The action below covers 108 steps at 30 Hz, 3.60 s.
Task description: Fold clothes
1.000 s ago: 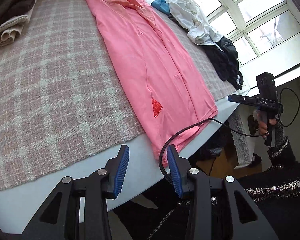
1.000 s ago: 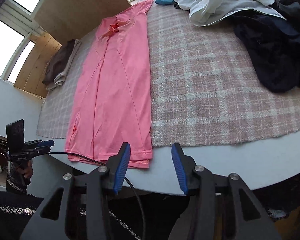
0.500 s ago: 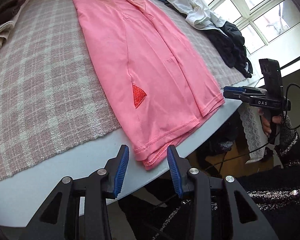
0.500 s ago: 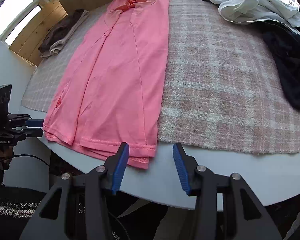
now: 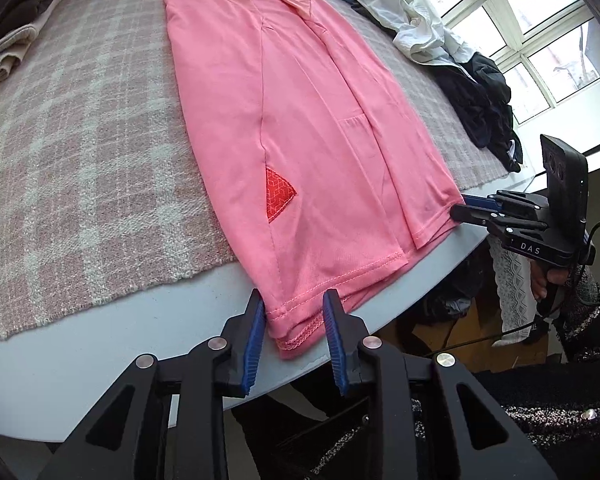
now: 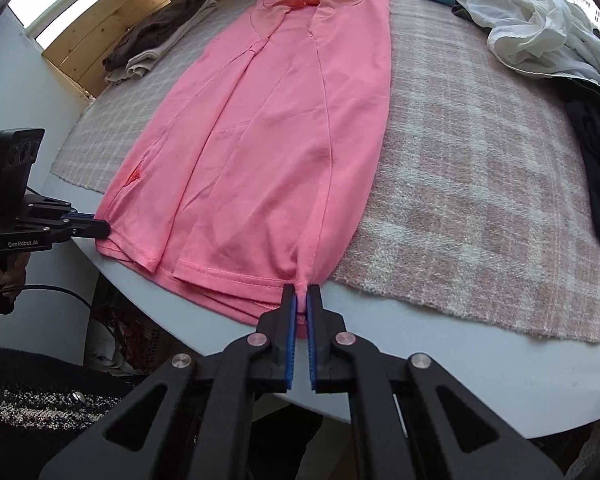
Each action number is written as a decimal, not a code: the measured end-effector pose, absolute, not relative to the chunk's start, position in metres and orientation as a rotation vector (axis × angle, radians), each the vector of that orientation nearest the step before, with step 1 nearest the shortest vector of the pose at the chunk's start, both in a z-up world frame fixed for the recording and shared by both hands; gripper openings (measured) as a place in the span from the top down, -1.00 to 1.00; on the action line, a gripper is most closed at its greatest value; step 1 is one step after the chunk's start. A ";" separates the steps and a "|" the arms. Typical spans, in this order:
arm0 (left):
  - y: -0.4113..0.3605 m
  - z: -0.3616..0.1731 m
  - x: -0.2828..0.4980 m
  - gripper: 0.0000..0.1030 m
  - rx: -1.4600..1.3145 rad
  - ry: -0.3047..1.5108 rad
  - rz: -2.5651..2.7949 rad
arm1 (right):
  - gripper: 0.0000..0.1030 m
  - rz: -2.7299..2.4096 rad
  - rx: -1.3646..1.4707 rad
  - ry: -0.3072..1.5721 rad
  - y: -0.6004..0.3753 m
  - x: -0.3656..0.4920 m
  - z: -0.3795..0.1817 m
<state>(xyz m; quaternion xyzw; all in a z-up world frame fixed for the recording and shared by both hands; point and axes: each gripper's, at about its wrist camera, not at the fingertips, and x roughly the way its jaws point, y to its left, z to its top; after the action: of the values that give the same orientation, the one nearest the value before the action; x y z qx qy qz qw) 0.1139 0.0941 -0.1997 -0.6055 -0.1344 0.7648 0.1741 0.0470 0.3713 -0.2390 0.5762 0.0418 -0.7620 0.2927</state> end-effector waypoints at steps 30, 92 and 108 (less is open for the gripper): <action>-0.013 -0.165 -0.066 0.18 -1.549 -0.569 2.342 | -0.07 -2.027 1.434 -0.168 0.369 -0.165 -0.169; -0.013 -0.086 -0.137 0.45 -1.333 -0.132 2.362 | 0.49 -2.125 1.329 0.096 0.313 -0.212 -0.094; -0.057 -0.124 -0.277 0.24 -1.493 -0.065 2.468 | 0.25 -2.199 1.291 0.337 0.280 -0.381 -0.168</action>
<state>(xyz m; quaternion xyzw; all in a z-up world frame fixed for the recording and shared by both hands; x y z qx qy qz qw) -0.2769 -0.0566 -0.1235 -0.5133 -0.0225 0.8484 0.1277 -0.3812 0.2800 -0.1682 0.4816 0.1257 -0.8206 0.2807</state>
